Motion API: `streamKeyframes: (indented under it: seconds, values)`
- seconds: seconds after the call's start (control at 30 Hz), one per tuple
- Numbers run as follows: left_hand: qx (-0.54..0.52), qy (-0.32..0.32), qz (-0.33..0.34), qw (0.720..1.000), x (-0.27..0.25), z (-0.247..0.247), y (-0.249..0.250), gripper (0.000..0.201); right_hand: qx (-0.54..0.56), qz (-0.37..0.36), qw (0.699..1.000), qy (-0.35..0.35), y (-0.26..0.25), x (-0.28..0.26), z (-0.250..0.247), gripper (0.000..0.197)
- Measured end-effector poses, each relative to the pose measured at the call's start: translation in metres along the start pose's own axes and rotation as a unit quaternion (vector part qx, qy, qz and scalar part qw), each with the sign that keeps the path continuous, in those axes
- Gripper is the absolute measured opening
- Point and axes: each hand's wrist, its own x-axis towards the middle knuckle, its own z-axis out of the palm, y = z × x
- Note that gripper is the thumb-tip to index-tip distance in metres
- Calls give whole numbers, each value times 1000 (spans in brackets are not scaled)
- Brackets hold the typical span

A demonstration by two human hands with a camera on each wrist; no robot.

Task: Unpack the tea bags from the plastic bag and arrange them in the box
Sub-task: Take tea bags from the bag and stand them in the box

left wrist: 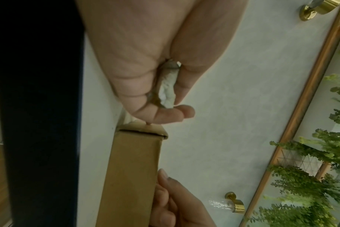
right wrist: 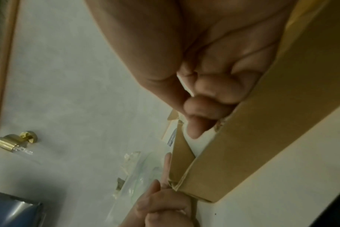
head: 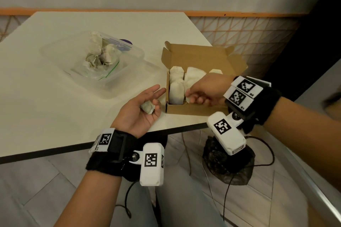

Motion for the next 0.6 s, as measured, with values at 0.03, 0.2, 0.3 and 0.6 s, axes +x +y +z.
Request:
streamKeyframes:
  seconds: [0.03,0.2,0.3,0.6]
  values:
    - [3,0,-1,1000,0,0,0,46,-24,1,1000,6,0,1,2,33]
    - [2,4,-3,1000,-1,0,0,34,-84,-14,994,69,1,2,11,38]
    - [2,3,-2,1000,-1,1,0,35,-53,-85,990,99,7,5,14,40]
    - [-5,0,-5,1000,-1,1,0,35,64,-157,969,179,20,15,23,13]
